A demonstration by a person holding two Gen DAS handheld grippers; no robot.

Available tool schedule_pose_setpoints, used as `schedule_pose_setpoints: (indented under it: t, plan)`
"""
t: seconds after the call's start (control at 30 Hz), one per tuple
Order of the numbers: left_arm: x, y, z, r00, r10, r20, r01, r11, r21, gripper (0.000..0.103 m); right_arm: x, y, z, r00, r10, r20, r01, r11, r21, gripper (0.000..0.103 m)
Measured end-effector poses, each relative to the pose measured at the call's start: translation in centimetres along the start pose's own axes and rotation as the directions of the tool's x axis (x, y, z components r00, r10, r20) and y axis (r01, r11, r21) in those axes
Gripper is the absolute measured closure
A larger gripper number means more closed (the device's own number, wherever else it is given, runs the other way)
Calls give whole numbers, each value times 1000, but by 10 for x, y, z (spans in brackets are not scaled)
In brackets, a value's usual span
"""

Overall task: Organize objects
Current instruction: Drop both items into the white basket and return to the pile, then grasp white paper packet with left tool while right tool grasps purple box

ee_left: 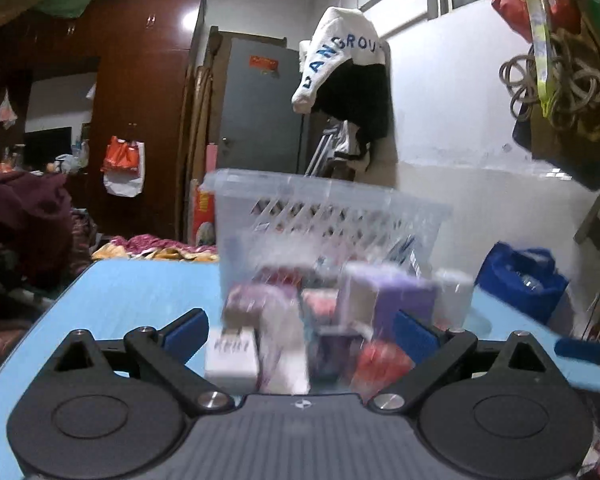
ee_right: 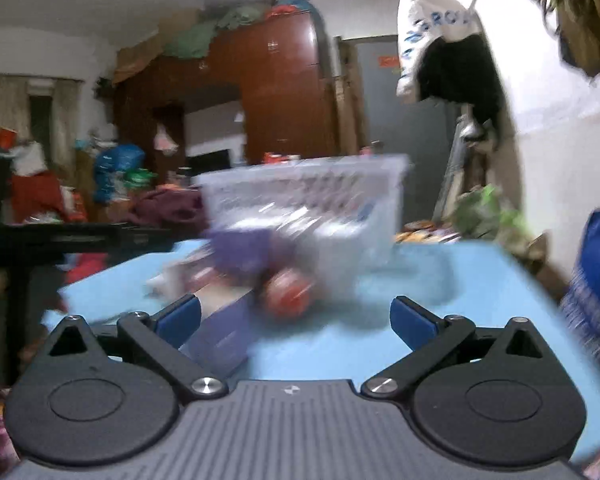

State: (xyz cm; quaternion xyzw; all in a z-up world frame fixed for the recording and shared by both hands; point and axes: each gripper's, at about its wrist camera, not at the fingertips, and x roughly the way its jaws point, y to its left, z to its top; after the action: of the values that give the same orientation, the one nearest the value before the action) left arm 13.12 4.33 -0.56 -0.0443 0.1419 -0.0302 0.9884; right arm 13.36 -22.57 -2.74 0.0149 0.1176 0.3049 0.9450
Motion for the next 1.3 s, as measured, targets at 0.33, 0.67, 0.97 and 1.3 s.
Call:
schedule_pose_setpoints:
  t: [0.33,0.67,0.97,1.3]
  plan:
    - [19,2,2,995,76,-65,-74,997,37,24,37,36,-11,999,2,-40,-7,992,-124,43]
    - [36,-3,2,983,88,-160,-81,996,48,62,25,34,-22,999,9,-51,-15,992,-122,55]
    - [38,-6,2,983,82,-164,-76,996,42,70,22,32,-22,999,14,-47,-19,992,-122,55]
    - [-2,3,-7,1000,12,20,-12,1000,8,70,12,26,-17,1000,17,-10,-18,993,-116,56]
